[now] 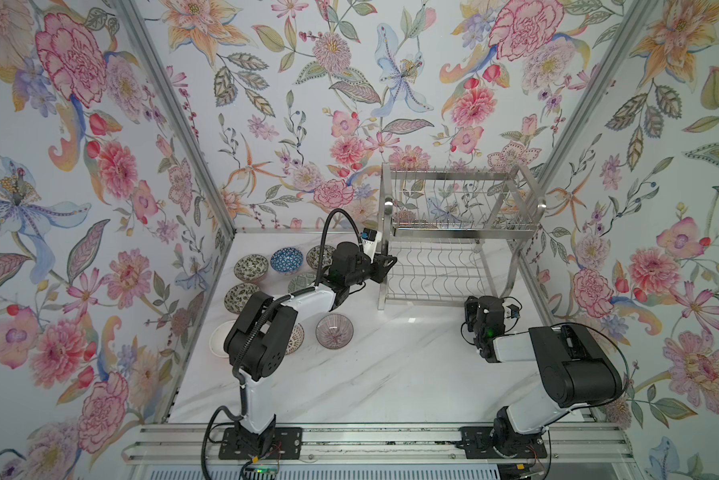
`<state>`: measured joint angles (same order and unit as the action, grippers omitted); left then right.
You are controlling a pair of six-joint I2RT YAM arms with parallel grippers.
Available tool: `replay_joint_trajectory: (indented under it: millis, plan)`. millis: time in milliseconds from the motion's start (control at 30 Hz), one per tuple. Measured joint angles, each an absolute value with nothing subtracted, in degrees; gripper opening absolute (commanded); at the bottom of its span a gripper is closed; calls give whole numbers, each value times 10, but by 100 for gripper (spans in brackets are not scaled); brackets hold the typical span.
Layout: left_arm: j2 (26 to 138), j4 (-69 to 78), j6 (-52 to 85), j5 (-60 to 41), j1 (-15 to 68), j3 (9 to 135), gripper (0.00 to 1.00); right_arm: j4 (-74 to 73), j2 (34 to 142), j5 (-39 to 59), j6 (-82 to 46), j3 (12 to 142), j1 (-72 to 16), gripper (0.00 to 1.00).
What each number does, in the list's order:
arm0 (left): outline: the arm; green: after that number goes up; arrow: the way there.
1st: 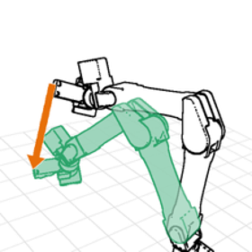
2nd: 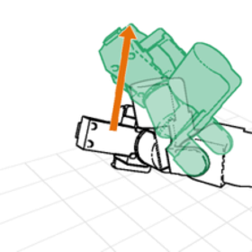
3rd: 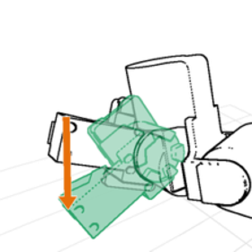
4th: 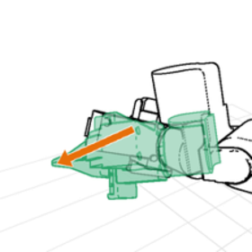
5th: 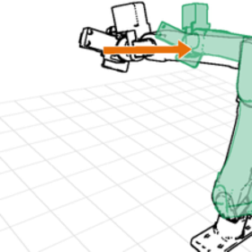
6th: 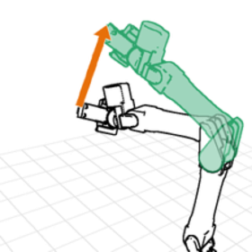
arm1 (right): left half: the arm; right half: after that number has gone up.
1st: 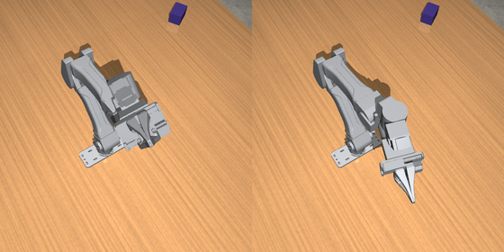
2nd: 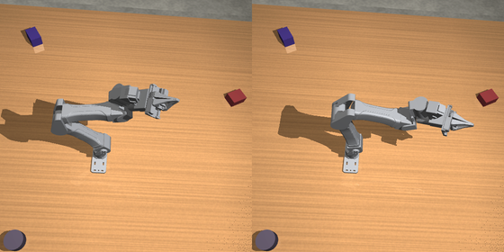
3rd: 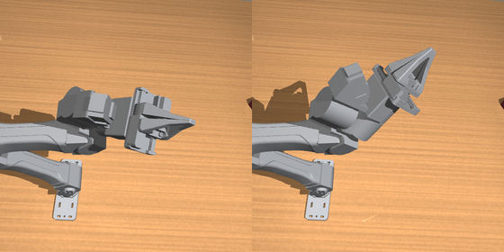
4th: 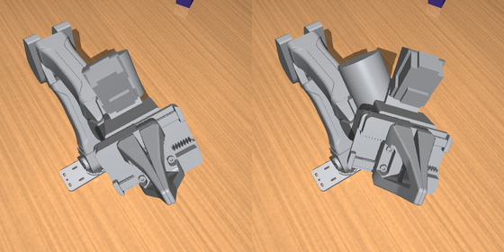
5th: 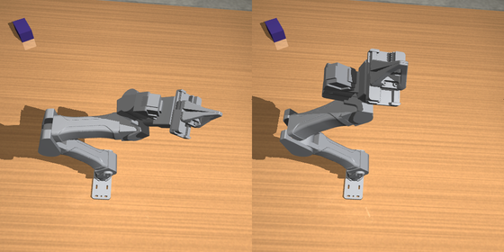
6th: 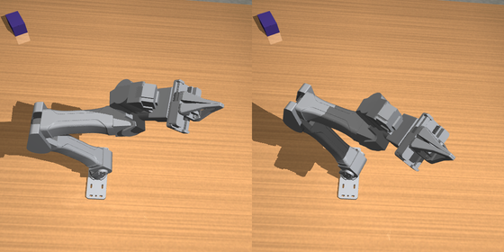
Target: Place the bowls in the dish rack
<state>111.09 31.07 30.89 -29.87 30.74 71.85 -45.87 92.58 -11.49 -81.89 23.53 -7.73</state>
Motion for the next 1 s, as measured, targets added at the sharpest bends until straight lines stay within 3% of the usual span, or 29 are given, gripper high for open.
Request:
replay_joint_trajectory:
  millis: [667, 933, 1000]
  plan:
    - [1127, 265, 303, -241, 301, 764, 26, -384, 924, -93, -813, 278, -83, 29]
    - [1131, 235, 300, -212, 288, 780, 32, -381, 924, -71, -754, 283, -100, 42]
    - [1131, 232, 297, -208, 285, 781, 38, -380, 924, -67, -740, 286, -103, 44]
